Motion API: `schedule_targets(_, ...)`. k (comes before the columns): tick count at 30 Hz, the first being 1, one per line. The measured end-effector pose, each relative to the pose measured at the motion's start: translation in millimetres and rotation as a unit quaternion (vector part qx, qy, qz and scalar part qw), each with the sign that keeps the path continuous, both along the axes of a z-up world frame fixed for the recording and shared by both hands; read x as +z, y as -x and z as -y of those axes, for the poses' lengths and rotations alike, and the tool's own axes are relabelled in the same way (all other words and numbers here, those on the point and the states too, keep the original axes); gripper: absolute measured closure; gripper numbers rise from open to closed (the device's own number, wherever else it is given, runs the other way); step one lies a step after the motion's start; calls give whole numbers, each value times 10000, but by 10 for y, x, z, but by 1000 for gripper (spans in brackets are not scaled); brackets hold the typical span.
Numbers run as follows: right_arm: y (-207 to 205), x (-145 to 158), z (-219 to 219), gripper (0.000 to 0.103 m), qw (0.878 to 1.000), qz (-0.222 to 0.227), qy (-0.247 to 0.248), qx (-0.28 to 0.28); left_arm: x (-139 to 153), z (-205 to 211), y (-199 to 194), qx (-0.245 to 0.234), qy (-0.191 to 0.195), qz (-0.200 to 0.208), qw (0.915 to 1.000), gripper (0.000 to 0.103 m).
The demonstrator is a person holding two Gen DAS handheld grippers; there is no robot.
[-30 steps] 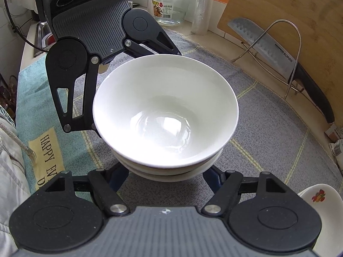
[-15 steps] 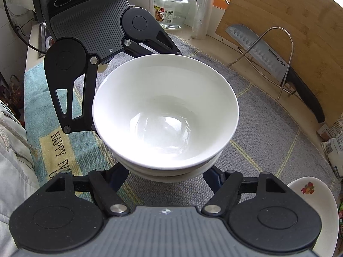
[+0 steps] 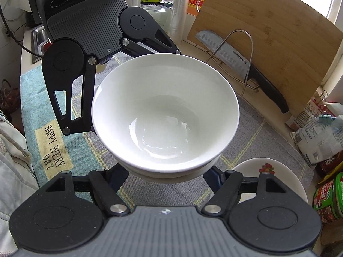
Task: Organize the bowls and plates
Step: 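Lift the bowl stack with both tools and carry it over the plate stack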
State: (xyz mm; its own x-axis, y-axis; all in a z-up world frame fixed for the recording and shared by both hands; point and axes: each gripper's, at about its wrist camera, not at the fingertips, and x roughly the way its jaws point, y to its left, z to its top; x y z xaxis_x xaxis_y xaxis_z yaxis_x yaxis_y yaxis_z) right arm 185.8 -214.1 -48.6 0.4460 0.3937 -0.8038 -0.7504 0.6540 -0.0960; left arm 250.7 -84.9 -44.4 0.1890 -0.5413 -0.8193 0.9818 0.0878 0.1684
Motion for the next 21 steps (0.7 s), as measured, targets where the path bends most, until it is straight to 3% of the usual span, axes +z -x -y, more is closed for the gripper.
schedule_targets(7,-67,46,420,23,9996,107,26,-269,60,425,-72,-239,86,171,9995,25)
schedule_targets(21,-178,-6,1043,23,9963,131,271,-811,-84,1126,-366,-743,158,317,9966,25)
